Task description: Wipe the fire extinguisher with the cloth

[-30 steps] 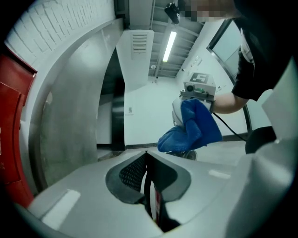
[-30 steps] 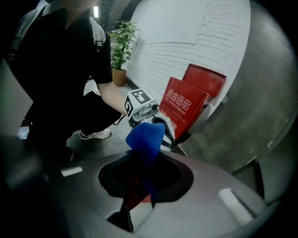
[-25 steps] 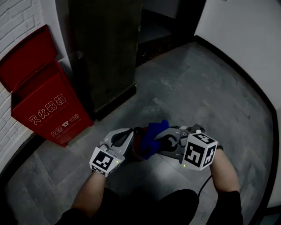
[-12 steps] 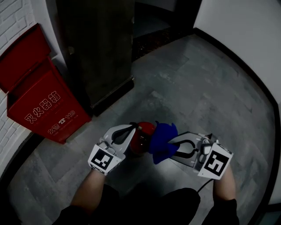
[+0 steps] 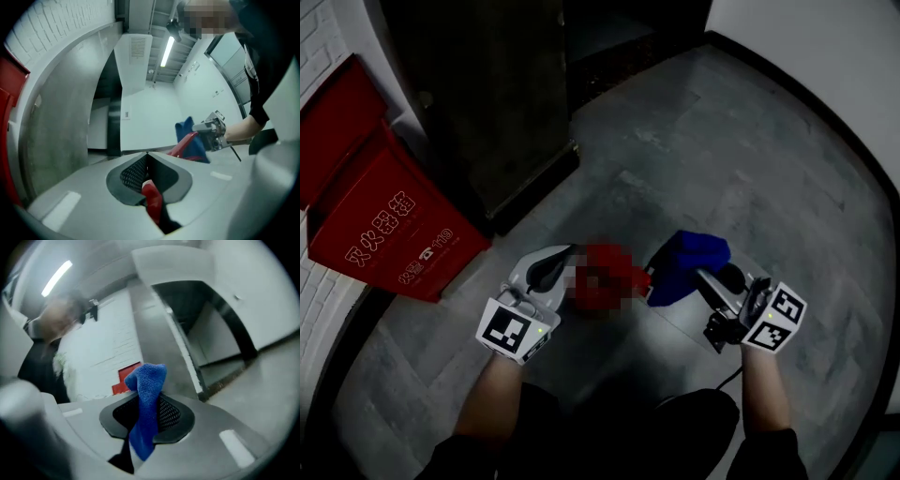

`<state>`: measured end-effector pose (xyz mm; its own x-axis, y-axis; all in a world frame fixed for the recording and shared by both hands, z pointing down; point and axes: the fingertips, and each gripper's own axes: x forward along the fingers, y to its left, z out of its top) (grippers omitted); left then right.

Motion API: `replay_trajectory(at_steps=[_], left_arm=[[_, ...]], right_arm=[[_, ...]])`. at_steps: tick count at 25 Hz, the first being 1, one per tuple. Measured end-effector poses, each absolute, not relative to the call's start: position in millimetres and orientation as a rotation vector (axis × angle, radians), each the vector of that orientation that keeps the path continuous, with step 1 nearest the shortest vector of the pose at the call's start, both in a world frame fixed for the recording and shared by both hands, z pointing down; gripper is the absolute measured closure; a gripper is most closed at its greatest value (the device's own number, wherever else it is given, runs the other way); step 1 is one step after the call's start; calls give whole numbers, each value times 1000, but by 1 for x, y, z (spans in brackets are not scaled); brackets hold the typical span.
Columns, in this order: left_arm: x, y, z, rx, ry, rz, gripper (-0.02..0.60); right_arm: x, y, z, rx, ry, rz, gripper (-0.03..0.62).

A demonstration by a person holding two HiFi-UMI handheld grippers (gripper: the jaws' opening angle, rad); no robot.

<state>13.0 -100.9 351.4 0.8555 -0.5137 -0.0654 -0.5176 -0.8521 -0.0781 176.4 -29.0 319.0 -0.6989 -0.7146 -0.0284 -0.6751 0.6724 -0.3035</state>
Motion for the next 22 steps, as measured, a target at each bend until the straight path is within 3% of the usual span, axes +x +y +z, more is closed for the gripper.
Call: replay_trajectory(at_steps=[8,22], left_arm=[[25,-92,347,-2903,783,20,580],[26,-83,343,-2898,750,6,580]], right_arm=[[113,-61,380,-609,2386,-1163,522],[108,-92,391,-866,2556,-991,519]])
